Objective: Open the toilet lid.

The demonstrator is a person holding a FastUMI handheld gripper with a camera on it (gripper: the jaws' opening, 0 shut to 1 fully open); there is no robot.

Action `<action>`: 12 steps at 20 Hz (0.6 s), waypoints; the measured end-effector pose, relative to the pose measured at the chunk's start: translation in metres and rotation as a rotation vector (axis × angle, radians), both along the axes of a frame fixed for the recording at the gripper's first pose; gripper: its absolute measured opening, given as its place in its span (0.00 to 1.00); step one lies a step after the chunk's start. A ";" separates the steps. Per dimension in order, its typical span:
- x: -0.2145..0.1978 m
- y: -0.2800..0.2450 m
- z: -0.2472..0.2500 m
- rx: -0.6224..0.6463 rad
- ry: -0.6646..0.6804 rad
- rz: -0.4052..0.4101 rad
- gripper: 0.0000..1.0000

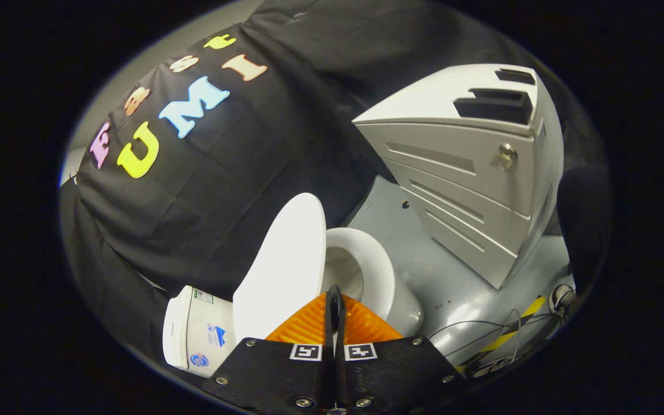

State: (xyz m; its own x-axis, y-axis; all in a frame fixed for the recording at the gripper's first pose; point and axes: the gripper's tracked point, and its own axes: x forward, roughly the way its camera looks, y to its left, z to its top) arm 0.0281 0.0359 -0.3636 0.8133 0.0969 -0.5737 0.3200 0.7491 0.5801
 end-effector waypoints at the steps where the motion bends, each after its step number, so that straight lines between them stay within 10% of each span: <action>1: 0.000 0.003 0.010 -0.017 -0.015 0.009 0.00; 12: 0.001 0.076 0.141 -0.325 -0.282 0.173 0.00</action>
State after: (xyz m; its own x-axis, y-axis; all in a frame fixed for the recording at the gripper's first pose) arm 0.0295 0.1121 -0.2226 0.9297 0.0964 -0.3555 0.0379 0.9350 0.3525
